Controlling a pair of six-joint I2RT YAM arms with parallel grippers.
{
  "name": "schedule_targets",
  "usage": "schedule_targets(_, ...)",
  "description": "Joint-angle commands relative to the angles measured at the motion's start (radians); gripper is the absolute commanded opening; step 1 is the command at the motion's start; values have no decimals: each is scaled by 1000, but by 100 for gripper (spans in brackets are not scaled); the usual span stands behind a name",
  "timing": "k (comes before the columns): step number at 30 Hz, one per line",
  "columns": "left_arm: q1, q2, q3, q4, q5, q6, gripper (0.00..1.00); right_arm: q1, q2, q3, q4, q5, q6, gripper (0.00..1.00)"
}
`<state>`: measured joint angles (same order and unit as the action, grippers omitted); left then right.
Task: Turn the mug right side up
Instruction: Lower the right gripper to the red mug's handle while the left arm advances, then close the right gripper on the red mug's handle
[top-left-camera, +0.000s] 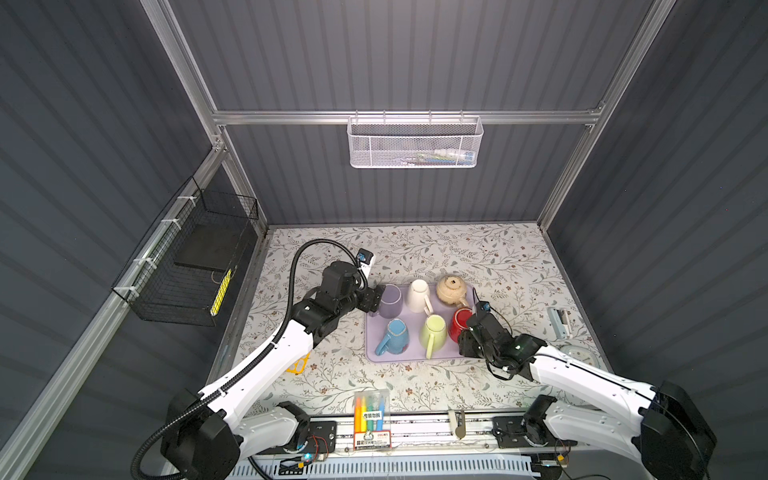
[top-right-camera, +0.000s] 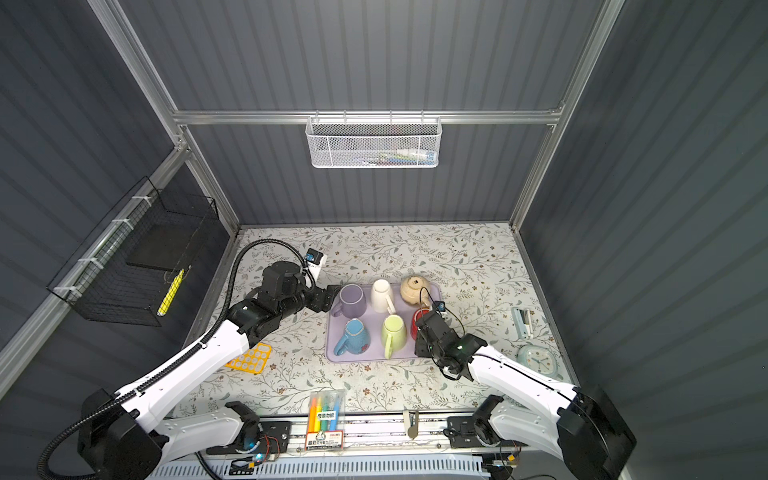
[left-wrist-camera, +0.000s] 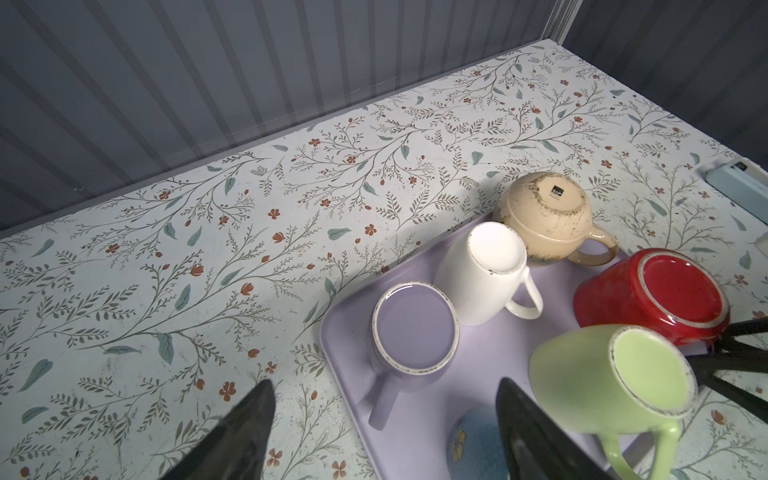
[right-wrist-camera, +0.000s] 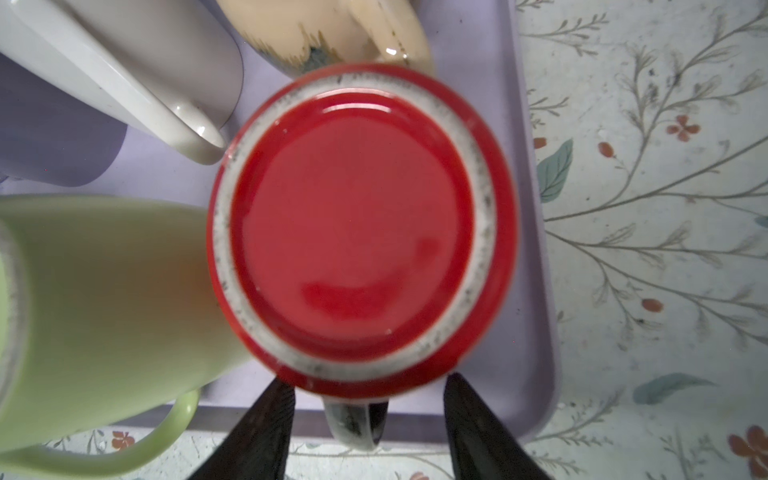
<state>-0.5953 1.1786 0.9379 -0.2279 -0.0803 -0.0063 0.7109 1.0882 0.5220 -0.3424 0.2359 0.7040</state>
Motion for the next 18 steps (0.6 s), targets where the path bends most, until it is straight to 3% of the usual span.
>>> schedule_targets(1, -4, -13, 14, -40, 16, 22, 83, 7, 23, -8, 36, 3, 11, 59)
schedule_targets(18, -4, 21, 24, -25, 42, 20, 83, 38, 131, -19, 57, 33, 7, 52)
